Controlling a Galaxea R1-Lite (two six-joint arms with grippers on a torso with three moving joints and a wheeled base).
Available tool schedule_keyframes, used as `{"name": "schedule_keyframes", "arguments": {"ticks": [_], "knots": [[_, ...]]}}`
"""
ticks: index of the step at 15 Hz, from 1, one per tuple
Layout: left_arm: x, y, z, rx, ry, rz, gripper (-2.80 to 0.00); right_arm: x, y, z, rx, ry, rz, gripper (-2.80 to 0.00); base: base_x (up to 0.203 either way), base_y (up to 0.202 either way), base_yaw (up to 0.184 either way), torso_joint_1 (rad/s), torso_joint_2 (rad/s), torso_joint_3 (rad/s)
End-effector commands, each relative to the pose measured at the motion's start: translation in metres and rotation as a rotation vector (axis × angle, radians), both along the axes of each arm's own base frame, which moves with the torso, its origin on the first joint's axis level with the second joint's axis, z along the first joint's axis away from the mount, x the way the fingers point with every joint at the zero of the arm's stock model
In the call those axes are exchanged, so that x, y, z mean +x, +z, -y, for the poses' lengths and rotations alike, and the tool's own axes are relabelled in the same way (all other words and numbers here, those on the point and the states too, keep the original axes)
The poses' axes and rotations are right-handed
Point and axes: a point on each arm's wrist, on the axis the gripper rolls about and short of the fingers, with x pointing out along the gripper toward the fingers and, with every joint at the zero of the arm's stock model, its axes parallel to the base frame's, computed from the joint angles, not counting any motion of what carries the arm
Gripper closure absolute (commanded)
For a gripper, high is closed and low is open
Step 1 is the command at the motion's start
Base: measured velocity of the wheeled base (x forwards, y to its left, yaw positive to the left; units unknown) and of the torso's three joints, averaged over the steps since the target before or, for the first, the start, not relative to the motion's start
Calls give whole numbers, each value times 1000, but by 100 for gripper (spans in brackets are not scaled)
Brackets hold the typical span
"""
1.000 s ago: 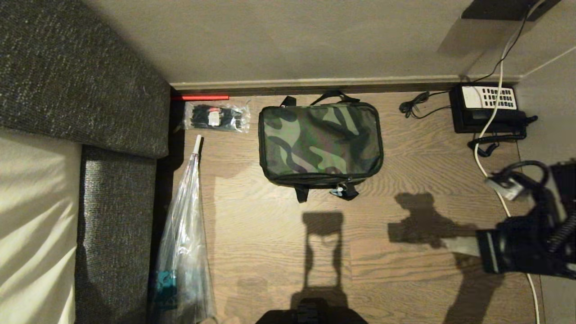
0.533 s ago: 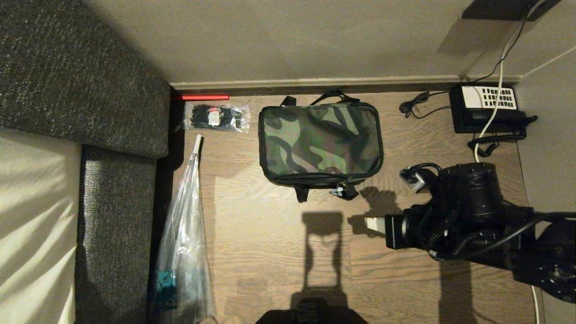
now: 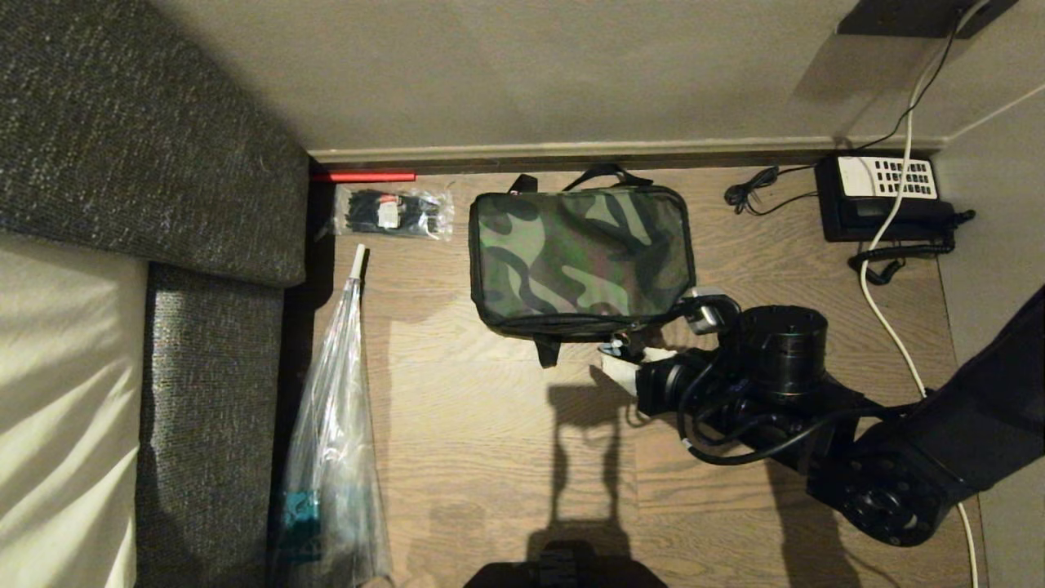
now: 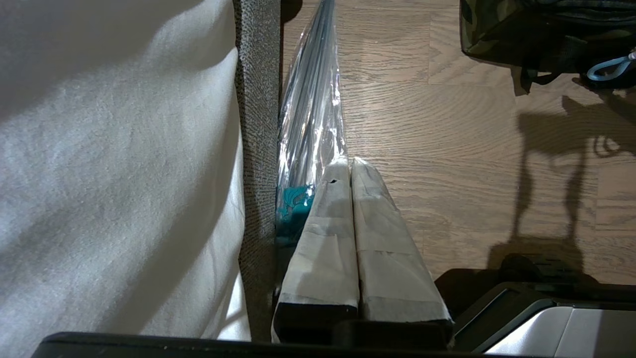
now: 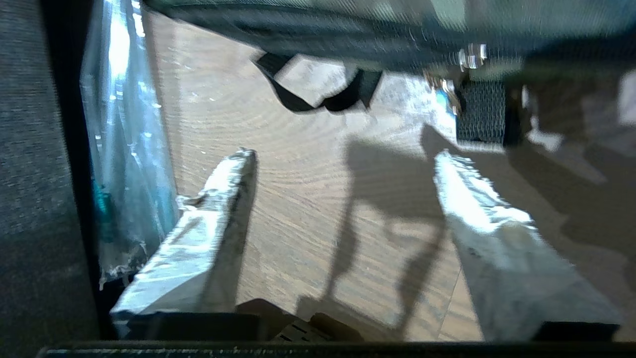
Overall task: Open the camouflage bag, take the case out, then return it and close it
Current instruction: Open the top of the storage box
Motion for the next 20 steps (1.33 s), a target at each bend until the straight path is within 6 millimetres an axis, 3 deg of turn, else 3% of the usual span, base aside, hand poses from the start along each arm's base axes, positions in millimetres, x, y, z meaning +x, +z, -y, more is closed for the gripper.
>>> {"name": "schedule_keyframes", "arguments": {"ticks": [1, 4, 11, 20], "knots": [[0, 0, 0, 0, 0, 1, 0, 10, -20, 0, -14, -18, -39, -280, 0, 0, 0, 0, 0, 0], [0, 0, 0, 0, 0, 1, 0, 26, -23, 8, -16, -56, -18, -280, 0, 0, 0, 0, 0, 0], [0, 0, 0, 0, 0, 1, 0, 53, -26, -2, 43, -81, 24, -280, 0, 0, 0, 0, 0, 0], [0, 0, 0, 0, 0, 1, 0, 63, -26, -9, 88, -78, 63, -280, 0, 0, 0, 0, 0, 0]]}}
